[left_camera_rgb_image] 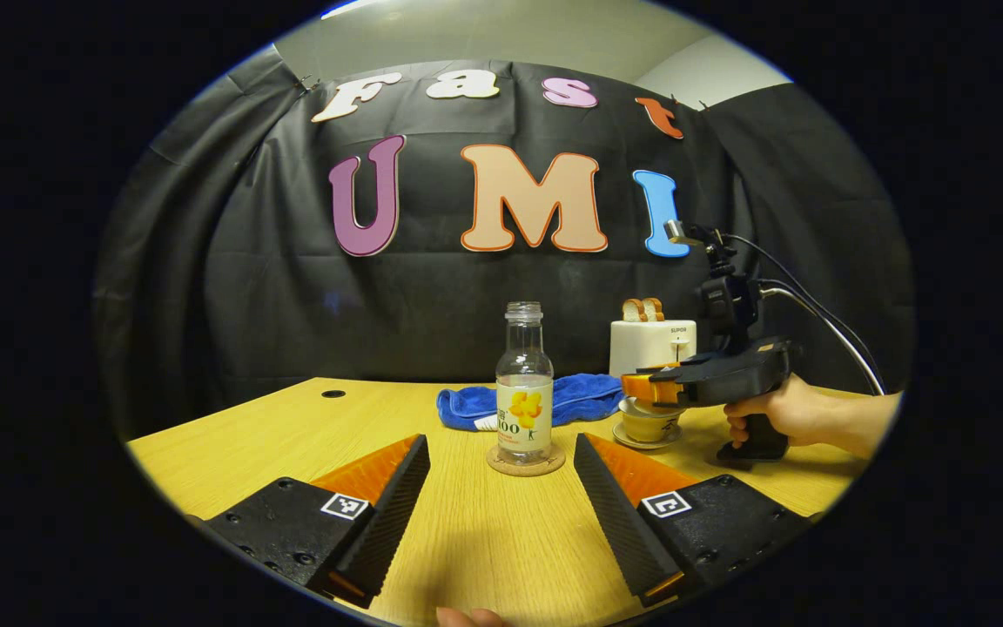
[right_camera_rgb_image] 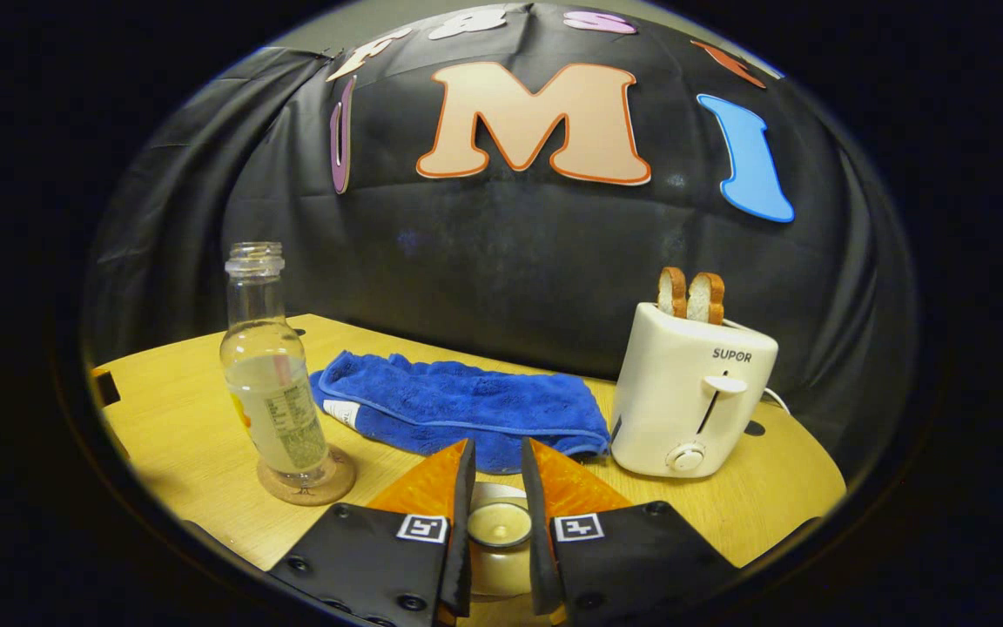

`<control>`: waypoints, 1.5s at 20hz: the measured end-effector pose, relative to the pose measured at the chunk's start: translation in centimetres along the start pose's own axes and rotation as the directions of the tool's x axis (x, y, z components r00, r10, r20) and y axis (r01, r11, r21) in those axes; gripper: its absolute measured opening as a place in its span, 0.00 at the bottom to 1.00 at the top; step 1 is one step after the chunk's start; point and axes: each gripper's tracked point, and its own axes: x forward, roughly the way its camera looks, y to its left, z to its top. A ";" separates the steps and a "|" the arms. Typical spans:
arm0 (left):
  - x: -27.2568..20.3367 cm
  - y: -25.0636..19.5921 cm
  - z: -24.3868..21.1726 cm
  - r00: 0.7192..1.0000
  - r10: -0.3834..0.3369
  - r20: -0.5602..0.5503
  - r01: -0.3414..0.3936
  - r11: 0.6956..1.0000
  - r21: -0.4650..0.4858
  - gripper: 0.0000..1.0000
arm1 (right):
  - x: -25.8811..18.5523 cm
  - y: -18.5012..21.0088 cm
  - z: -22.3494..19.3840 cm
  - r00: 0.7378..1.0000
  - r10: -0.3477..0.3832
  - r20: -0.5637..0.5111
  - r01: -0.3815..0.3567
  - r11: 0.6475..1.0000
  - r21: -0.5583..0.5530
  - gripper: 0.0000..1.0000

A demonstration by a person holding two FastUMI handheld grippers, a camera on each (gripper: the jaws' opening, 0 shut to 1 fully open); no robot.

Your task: Open the teacup lid with one hand, grasp the water bottle and pour water into the teacup with the other hand; after pouring, place the water bottle on the coaster and then close the teacup lid.

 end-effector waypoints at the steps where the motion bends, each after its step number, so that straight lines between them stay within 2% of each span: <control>1: 0.0 0.0 0.0 1.000 0.000 0.000 0.000 1.000 0.000 0.97 | 0.0 0.0 -0.1 1.000 0.004 -0.004 -0.004 1.000 0.006 0.31; 15: 0.3 0.1 0.0 1.000 -0.002 0.000 0.002 1.000 -0.001 0.97 | 0.7 1.1 -0.2 0.999 0.037 0.028 -0.037 0.999 -0.002 0.31; 16: 0.3 0.1 0.0 1.000 -0.002 0.000 0.002 1.000 0.000 0.97 | 0.8 1.0 -0.1 0.999 0.041 0.033 -0.041 0.999 -0.001 0.38; 17: 0.3 0.1 -0.1 1.000 -0.002 0.000 0.002 1.000 0.000 0.97 | 0.9 1.0 0.0 0.998 0.041 0.040 -0.040 0.999 -0.004 0.39; 20: 0.3 0.1 0.0 1.000 -0.002 0.000 0.002 1.000 0.000 0.97 | 0.2 1.1 0.7 0.996 0.034 0.082 -0.034 0.999 -0.010 1.00; 24: 0.3 0.1 0.0 1.000 -0.003 -0.001 0.003 1.000 -0.001 0.97 | -0.2 0.8 1.0 0.994 0.030 0.109 -0.032 0.999 0.023 1.00; 30: 0.3 0.2 0.0 1.000 0.003 -0.002 -0.003 1.000 0.000 0.97 | -1.8 -1.0 2.2 0.977 -0.028 0.210 -0.001 0.991 0.136 1.00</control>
